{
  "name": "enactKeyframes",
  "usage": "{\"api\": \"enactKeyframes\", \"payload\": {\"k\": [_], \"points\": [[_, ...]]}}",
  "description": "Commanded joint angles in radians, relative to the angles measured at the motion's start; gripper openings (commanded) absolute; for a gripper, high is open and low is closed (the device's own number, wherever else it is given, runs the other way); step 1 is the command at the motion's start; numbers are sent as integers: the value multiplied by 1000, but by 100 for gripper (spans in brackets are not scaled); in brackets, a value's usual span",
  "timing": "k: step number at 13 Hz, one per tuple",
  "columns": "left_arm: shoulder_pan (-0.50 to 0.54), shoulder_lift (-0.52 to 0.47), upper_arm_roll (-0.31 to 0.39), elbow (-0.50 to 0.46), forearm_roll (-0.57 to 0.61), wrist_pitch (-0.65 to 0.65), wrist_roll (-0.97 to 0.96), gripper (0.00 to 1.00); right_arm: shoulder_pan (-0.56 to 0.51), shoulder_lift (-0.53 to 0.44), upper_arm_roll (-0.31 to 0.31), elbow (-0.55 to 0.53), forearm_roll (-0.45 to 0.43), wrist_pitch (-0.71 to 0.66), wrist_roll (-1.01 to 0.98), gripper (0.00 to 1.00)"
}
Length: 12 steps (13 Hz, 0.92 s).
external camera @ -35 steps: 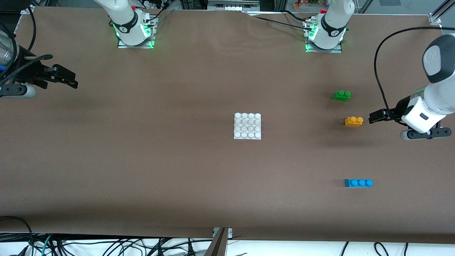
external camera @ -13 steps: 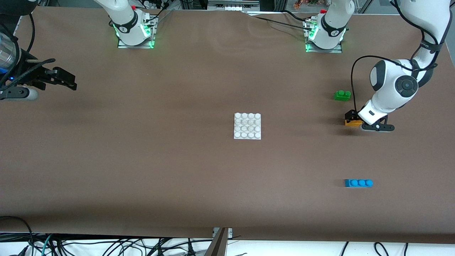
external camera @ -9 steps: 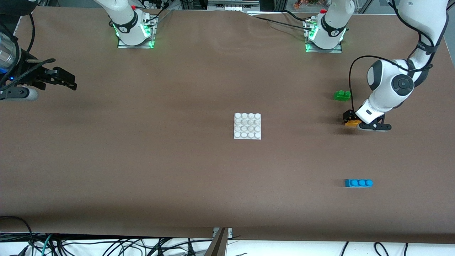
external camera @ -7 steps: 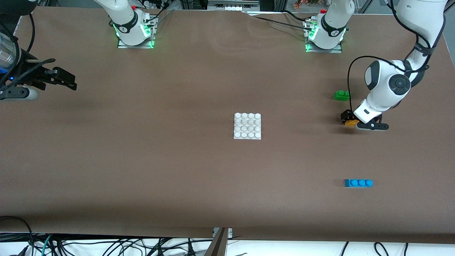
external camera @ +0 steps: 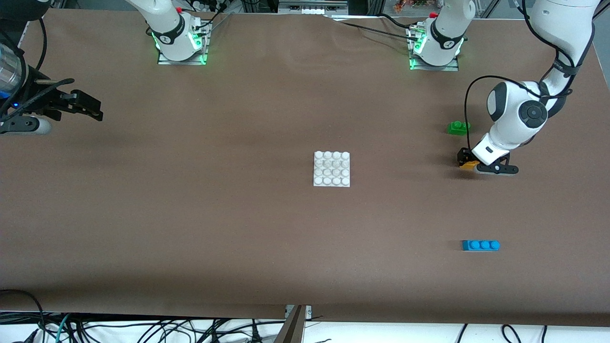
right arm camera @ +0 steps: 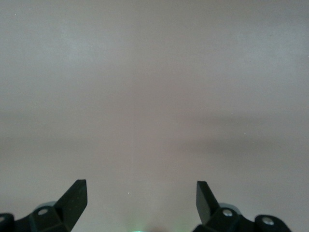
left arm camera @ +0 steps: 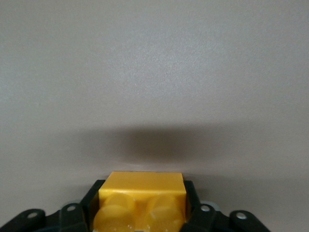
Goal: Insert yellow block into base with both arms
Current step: 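Lower the left gripper and grasp the yellow brick, then carry the yellow brick with the left gripper over the base plate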
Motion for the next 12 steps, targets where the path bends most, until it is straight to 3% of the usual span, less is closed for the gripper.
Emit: {"api": "enactKeyframes", "payload": {"k": [1, 4, 8, 12], "points": [[8, -26, -10, 4, 15, 4, 8, 18, -10, 4, 8, 14, -11, -6, -7, 100], [7, -100, -64, 52, 6, -136, -8, 18, -10, 3, 8, 14, -11, -8, -7, 100], [4, -126, -213, 330, -141, -572, -37, 19, -11, 4, 8, 14, -11, -6, -7, 100], [-16, -97, -387, 419, -175, -599, -279, 21, -11, 5, 6, 14, -11, -6, -10, 100]]}}
